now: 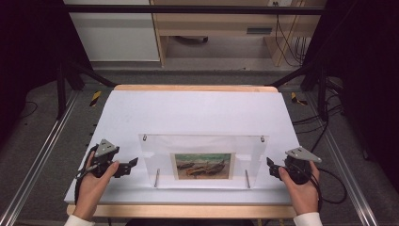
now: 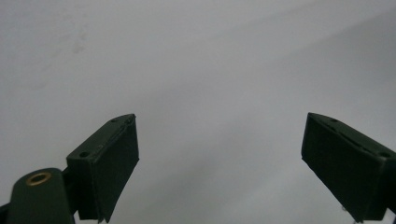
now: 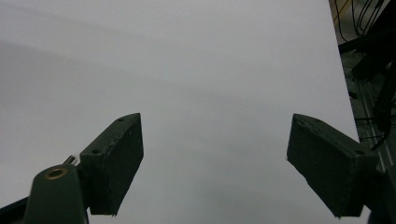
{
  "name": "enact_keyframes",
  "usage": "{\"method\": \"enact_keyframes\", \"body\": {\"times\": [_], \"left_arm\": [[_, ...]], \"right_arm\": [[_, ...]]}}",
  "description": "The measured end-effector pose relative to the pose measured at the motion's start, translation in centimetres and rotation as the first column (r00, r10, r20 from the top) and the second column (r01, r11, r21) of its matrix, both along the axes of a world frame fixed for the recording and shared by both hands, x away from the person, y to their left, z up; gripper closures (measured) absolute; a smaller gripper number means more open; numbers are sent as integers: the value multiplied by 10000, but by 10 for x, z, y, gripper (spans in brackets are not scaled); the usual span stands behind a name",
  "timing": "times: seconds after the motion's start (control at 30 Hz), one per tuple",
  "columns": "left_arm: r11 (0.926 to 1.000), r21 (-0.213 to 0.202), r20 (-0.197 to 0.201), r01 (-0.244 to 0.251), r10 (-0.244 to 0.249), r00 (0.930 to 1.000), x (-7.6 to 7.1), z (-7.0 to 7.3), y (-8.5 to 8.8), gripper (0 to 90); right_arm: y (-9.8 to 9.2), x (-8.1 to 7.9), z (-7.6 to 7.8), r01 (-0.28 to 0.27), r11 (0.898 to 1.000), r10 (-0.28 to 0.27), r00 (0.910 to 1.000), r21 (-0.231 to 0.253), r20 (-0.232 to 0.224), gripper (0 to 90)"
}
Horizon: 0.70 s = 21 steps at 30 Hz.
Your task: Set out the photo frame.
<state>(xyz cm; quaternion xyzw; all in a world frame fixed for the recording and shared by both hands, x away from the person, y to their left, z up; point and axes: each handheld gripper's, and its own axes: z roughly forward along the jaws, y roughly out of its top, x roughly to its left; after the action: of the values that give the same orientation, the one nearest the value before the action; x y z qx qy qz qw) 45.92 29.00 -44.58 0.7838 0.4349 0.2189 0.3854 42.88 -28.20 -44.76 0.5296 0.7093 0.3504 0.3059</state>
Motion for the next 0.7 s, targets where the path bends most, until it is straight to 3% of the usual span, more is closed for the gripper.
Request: {"method": "enact_keyframes", "body": {"times": [0.37,0.7], "left_arm": [[9999,-94,-198,-133,131,9997,26,-2,-6,102],[9965,-402,-664,-731,704,9953,43,-7,6,102]], "right_arm": [[10,32,0,36,10000,-36,9999,16,-148,171],[8,55,-2,400,9971,-367,9980,644,-518,160]]}}
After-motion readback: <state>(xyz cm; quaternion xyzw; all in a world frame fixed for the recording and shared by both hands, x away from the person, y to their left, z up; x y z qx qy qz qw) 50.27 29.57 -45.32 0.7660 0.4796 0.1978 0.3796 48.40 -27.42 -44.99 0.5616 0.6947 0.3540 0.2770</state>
